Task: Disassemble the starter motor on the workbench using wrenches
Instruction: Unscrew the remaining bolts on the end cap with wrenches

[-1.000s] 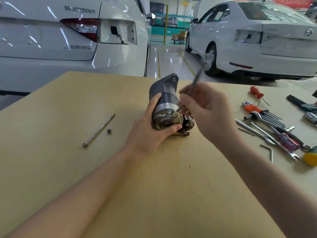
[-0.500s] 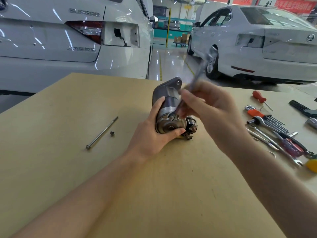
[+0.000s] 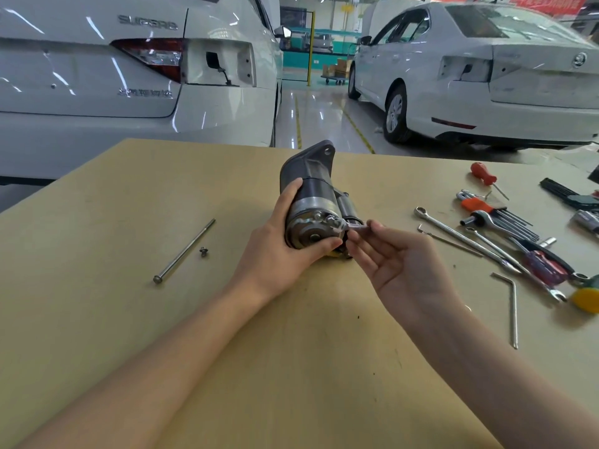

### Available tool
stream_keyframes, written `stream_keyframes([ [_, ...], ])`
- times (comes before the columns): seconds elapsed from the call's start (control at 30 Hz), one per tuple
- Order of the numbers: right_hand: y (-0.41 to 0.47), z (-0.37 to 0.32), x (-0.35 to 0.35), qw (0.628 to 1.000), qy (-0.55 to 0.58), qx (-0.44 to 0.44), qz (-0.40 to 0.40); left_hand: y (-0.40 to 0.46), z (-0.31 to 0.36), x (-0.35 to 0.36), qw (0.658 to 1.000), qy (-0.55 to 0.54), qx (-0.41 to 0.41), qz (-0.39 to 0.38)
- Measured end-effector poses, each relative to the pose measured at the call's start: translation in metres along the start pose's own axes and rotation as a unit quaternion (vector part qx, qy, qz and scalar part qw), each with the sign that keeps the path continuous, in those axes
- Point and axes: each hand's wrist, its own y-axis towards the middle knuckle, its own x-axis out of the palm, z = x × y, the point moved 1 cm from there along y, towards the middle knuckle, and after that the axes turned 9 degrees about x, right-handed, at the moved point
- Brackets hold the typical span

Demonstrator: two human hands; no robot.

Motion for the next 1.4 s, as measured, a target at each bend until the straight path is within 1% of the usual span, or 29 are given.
stream_keyframes([
  [0.3,0.001,0.001,0.0,1.0,-0.011,-0.016,0.0,0.0,-0.001,0.0,1.0,-0.004,0.002,-0.004],
  [0.53,0.0,0.002,0.0,1.0,0.007,-0.021,0.009,0.0,0.001,0.0,1.0,-0.01,0.002,-0.002],
  [0.63,0.0,0.001,-0.001,0.998,-0.033,-0.052,0.009,0.0,0.0,-0.001,1.0,-0.008,0.003,-0.004],
  [0.7,0.0,-0.004,0.002,0.987,-0.119,-0.111,0.01,-0.001,-0.001,0.0,1.0,-0.013,-0.002,-0.005],
  [0.73,-0.002,-0.009,0.006,0.968,-0.19,-0.162,0.015,-0.001,-0.001,0.0,1.0,-0.017,-0.005,-0.005],
  [0.77,-0.003,-0.014,0.013,0.936,-0.273,-0.222,0.024,-0.001,-0.002,0.0,1.0,-0.021,-0.009,-0.004],
  [0.8,-0.004,-0.019,0.02,0.891,-0.354,-0.283,0.033,-0.001,-0.002,0.001,1.0,-0.022,-0.012,-0.002],
  [0.83,-0.003,-0.023,0.029,0.838,-0.428,-0.337,0.035,-0.001,-0.003,0.001,1.0,-0.02,-0.013,0.001],
  [0.9,-0.002,-0.026,0.047,0.729,-0.55,-0.407,0.026,-0.001,-0.003,0.0,1.0,-0.014,-0.01,0.001],
  [0.97,0.0,-0.025,0.063,0.631,-0.645,-0.43,-0.002,-0.001,-0.001,-0.001,1.0,-0.009,-0.008,-0.003],
  [1.03,0.003,-0.024,0.075,0.527,-0.735,-0.424,-0.049,-0.001,-0.002,-0.002,1.0,0.003,-0.015,-0.009],
  [1.07,0.005,-0.023,0.079,0.481,-0.767,-0.418,-0.068,-0.001,-0.004,-0.002,1.0,0.012,-0.02,-0.011],
  [1.1,0.007,-0.021,0.08,0.449,-0.787,-0.415,-0.08,-0.001,-0.005,-0.002,0.999,0.021,-0.024,-0.012],
  [1.13,0.009,-0.019,0.079,0.432,-0.797,-0.412,-0.089,-0.001,-0.006,-0.002,0.999,0.025,-0.028,-0.011],
  [1.17,0.01,-0.017,0.077,0.431,-0.797,-0.412,-0.098,-0.001,-0.007,-0.002,0.999,0.024,-0.03,-0.009],
  [1.2,0.009,-0.015,0.074,0.454,-0.782,-0.414,-0.106,-0.001,-0.007,-0.002,0.999,0.021,-0.029,-0.009],
  [1.23,0.006,-0.015,0.071,0.504,-0.745,-0.422,-0.112,-0.001,-0.006,-0.001,0.999,0.018,-0.025,-0.008],
  [1.27,0.004,-0.015,0.066,0.573,-0.685,-0.437,-0.109,-0.001,-0.004,-0.001,1.0,0.013,-0.019,-0.006],
  [1.3,0.0,-0.016,0.061,0.651,-0.603,-0.451,-0.096,-0.001,-0.003,-0.001,1.0,0.007,-0.012,-0.003],
  [1.33,-0.002,-0.018,0.054,0.73,-0.51,-0.448,-0.082,0.0,-0.002,-0.001,1.0,0.002,-0.007,-0.002],
  [1.37,-0.004,-0.019,0.045,0.799,-0.421,-0.423,-0.072,-0.001,-0.001,0.0,1.0,-0.003,-0.005,-0.003],
  [1.4,-0.006,-0.018,0.036,0.856,-0.344,-0.382,-0.058,-0.001,-0.002,0.0,1.0,-0.007,-0.007,-0.002],
])
